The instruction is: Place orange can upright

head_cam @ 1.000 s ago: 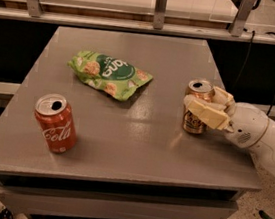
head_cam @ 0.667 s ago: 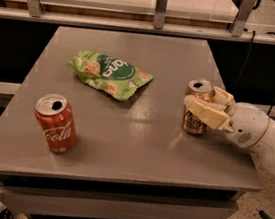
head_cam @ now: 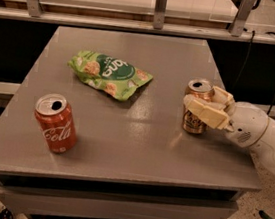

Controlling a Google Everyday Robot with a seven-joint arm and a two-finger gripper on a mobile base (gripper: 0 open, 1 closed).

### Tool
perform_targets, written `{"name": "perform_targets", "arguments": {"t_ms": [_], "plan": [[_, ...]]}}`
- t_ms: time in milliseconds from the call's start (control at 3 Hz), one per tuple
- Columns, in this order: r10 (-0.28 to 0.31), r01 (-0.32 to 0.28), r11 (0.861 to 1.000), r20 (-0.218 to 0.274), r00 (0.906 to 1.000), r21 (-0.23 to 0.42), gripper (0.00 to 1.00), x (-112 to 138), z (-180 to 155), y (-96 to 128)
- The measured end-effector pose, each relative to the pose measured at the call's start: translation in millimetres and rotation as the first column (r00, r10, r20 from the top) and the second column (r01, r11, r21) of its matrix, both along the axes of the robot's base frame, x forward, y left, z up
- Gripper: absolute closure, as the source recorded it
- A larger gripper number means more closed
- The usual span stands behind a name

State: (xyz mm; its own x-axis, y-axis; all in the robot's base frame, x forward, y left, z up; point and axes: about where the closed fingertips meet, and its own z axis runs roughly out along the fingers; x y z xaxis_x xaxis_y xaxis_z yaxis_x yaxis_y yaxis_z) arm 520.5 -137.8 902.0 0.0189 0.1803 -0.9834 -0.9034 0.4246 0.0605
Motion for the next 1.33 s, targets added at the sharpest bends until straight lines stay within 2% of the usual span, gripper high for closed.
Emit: {"name": "perform_targets", "arguments": {"t_ms": [333,667,1000,1333], "plan": [[0.005,-0.006,0.999,-0.013,0.9999,-0.036,0.36,-1,-3,-1],[0.005,-0.006,0.999,-0.013,0.9999,-0.036,0.13,-1,-2,-1],[0.006,-0.013,0.990,-0.047,0.9989,-0.139,0.00,-4,-9,-9],[0.007,-0.051,0.932,-0.122,0.9925,-0.359,0.00,-14,-16,-27]]}}
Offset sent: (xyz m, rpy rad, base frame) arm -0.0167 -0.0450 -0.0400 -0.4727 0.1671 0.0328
